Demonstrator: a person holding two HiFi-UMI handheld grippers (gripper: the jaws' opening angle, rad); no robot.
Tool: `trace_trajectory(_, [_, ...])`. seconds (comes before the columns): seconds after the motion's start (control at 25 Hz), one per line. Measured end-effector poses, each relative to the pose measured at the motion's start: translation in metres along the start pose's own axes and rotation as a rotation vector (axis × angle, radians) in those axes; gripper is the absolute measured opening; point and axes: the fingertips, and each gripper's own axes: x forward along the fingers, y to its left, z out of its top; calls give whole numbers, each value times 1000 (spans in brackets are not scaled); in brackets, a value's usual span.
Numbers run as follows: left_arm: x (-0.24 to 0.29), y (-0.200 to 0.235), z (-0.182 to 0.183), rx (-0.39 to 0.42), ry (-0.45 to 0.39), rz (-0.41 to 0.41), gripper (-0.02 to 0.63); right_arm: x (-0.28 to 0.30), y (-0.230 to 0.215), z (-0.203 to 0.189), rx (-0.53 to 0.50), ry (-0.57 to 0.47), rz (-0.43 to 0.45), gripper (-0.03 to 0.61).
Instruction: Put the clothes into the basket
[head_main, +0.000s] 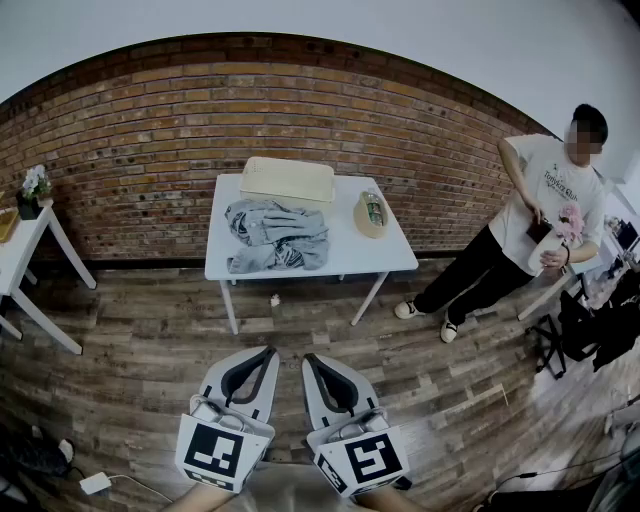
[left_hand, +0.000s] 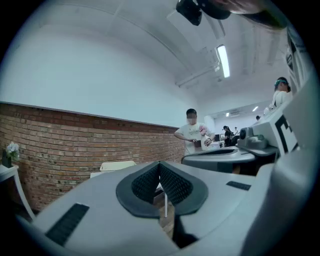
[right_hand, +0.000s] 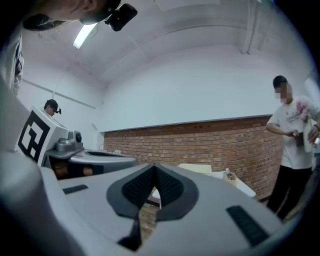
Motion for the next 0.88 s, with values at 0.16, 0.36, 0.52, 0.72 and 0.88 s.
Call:
trace_trajectory(0.16, [0, -4, -1, 8, -3, -2, 8, -3, -2, -2, 1, -1, -3, 5])
trace_trajectory(0.36, [0, -7, -2, 4, -2, 2, 8, -4, -3, -4, 12, -8, -3, 5])
trace_trajectory(0.52, [-1, -8, -3, 4, 0, 6, 8, -6, -5, -4, 21, -12, -4, 6])
trace_trajectory(0.72, [-5, -4, -5, 1, 6, 26, 8, -8, -13, -3, 30, -24, -24, 6])
trace_trajectory(0.88, [-9, 5, -6, 2, 3, 49, 8, -6, -13, -5, 38, -18, -22, 6])
